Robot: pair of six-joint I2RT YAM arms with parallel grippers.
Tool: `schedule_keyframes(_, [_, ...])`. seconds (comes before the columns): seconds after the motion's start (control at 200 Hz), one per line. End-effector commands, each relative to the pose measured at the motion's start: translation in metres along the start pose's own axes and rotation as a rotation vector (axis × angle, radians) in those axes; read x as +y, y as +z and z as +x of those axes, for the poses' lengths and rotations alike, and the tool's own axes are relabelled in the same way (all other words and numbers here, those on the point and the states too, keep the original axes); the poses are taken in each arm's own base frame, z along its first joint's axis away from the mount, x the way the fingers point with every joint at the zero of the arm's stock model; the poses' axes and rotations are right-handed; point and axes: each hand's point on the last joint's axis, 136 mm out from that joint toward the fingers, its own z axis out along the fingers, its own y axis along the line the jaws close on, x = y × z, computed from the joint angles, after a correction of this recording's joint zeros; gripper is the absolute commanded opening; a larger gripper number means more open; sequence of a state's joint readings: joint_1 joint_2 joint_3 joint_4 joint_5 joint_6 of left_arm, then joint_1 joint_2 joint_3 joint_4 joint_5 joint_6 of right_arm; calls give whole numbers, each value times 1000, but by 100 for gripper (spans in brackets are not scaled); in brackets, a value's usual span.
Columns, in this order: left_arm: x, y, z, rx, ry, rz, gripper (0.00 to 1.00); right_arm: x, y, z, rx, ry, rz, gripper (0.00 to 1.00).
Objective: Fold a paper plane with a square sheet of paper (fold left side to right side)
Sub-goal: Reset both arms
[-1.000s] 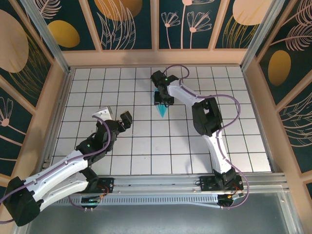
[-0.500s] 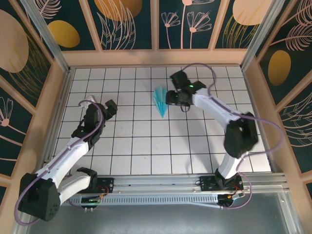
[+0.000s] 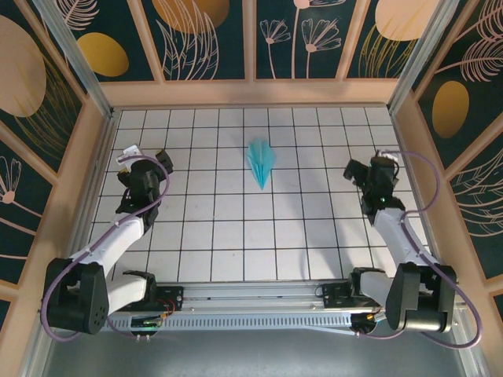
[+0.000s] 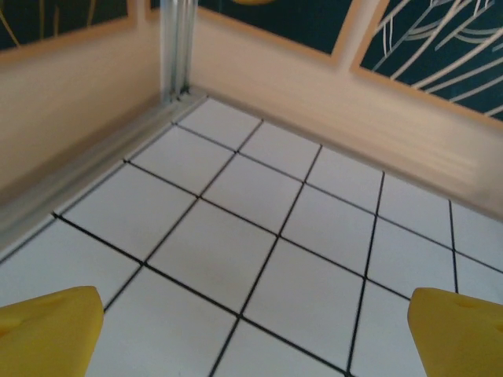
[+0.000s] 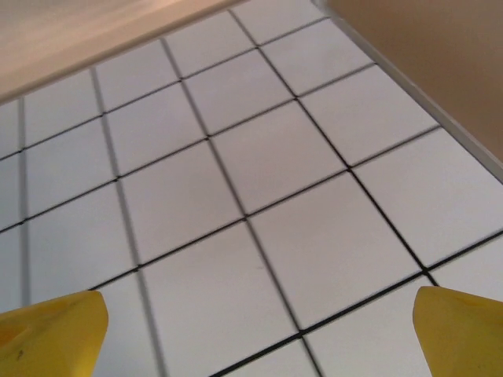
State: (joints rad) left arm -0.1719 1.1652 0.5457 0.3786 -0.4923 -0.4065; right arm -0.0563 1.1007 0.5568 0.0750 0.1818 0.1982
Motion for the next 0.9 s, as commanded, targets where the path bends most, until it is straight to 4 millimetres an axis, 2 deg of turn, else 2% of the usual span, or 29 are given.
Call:
schedule_keyframes(0.0, [8, 3, -23, -139, 52, -46, 99, 5, -5, -39, -259, 11, -91, 99])
schedule_keyframes(0.225, [-4, 13, -4, -147, 144, 39, 99, 16, 1, -27, -396, 16, -206, 99])
schedule_keyframes(0.35, [-6, 15, 5, -173, 171, 69, 99, 29, 5, -20, -436, -62, -243, 99])
schedule_keyframes(0.445, [-13, 14, 3, -196, 205, 107, 99, 38, 14, -8, -403, -105, -282, 98])
schedule_keyframes(0.581, [-20, 9, -4, -256, 243, 148, 99, 38, 14, 11, -445, -116, -298, 98])
schedule_keyframes(0.606, [-21, 9, -3, -258, 257, 159, 99, 37, 14, 9, -468, -114, -294, 98])
schedule_keyframes(0.636, [-24, 9, -3, -260, 269, 170, 99, 36, 17, 15, -432, -117, -285, 98])
schedule_keyframes(0.681, [-27, 10, -3, -269, 281, 180, 99, 32, 24, 12, -412, -101, -251, 99])
schedule_keyframes(0.896, [-23, 19, -2, -244, 306, 171, 99, 35, 25, 12, -416, -114, -242, 99])
